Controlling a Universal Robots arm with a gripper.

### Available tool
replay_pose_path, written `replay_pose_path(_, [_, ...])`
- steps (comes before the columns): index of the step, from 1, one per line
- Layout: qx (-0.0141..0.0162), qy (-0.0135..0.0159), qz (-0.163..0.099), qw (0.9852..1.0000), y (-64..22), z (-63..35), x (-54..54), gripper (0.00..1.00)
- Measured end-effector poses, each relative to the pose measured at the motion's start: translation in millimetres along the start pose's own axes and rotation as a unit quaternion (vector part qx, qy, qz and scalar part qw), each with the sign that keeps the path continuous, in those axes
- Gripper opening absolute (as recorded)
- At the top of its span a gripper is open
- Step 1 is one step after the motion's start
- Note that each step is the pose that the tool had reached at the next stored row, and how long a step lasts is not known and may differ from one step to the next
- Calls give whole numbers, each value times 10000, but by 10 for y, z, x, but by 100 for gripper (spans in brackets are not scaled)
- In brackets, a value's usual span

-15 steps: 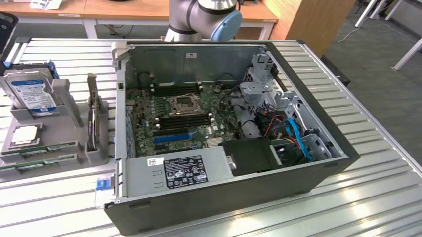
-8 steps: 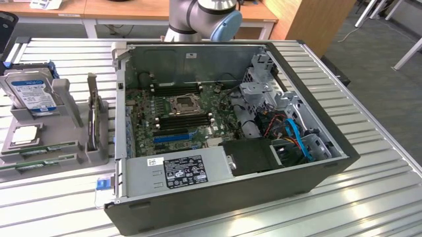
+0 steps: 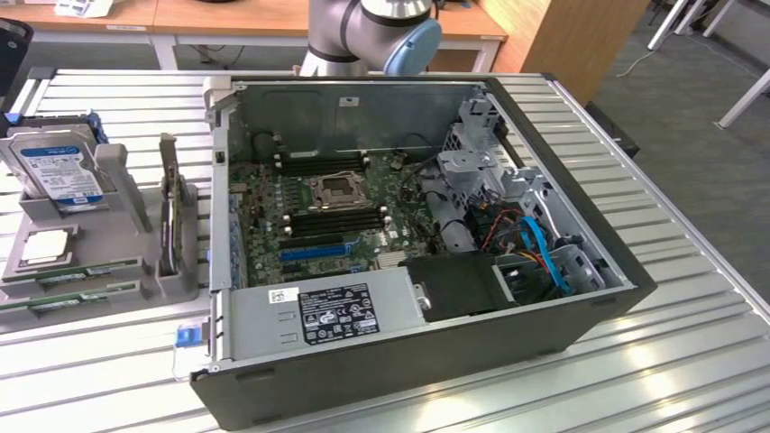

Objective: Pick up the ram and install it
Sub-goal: 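Pick up the ram and move it above insertion slot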

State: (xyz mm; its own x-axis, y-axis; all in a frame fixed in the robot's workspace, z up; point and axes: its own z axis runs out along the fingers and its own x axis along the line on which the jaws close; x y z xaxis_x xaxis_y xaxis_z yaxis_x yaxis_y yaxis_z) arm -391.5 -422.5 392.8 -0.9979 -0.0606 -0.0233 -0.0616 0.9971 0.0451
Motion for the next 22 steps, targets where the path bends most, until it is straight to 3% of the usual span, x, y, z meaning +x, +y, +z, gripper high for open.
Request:
replay_pose_path(6, [-7,14,-305,9995,0,0,0,10])
replay_pose_path(12, [-15,29,-641,9979,0,0,0,10])
replay_pose_path(17, [-23,44,-972,9953,0,0,0,10])
replay_pose_path(22, [-31,60,-1329,9911,0,0,0,10])
